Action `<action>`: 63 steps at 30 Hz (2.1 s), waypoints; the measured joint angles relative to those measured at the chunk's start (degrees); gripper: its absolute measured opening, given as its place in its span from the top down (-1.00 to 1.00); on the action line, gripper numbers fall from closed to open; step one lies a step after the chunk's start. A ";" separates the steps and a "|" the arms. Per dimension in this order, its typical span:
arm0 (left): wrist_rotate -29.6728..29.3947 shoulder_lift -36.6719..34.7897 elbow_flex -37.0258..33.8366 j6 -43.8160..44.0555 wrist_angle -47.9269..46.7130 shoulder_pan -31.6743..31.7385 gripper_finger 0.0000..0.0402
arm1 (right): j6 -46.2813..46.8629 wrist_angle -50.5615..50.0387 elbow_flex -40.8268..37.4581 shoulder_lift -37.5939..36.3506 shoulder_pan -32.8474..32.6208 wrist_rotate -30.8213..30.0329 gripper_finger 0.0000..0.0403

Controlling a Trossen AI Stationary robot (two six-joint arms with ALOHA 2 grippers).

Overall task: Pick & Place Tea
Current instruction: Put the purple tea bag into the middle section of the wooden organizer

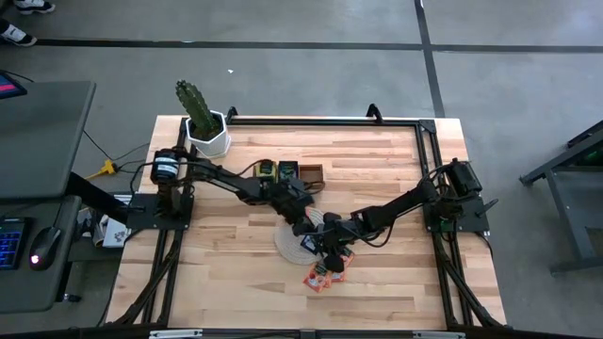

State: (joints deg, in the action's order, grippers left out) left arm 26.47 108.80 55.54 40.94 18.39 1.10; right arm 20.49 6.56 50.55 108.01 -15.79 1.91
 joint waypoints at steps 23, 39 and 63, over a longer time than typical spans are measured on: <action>-1.73 0.67 1.21 -0.82 -9.30 -0.79 -0.08 | 0.00 0.12 -0.03 0.00 0.00 -0.13 1.00; -1.41 0.72 1.50 2.88 -8.30 -2.29 -0.08 | -0.63 1.67 -0.09 0.02 0.33 -0.61 1.00; -4.47 0.74 5.73 -0.61 -15.31 -2.29 -0.08 | -0.63 2.20 -0.07 0.02 0.39 -1.07 1.00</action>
State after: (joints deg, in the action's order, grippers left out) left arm 22.00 109.54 61.28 40.34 3.08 -1.19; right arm 19.86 8.76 50.48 108.03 -15.40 0.84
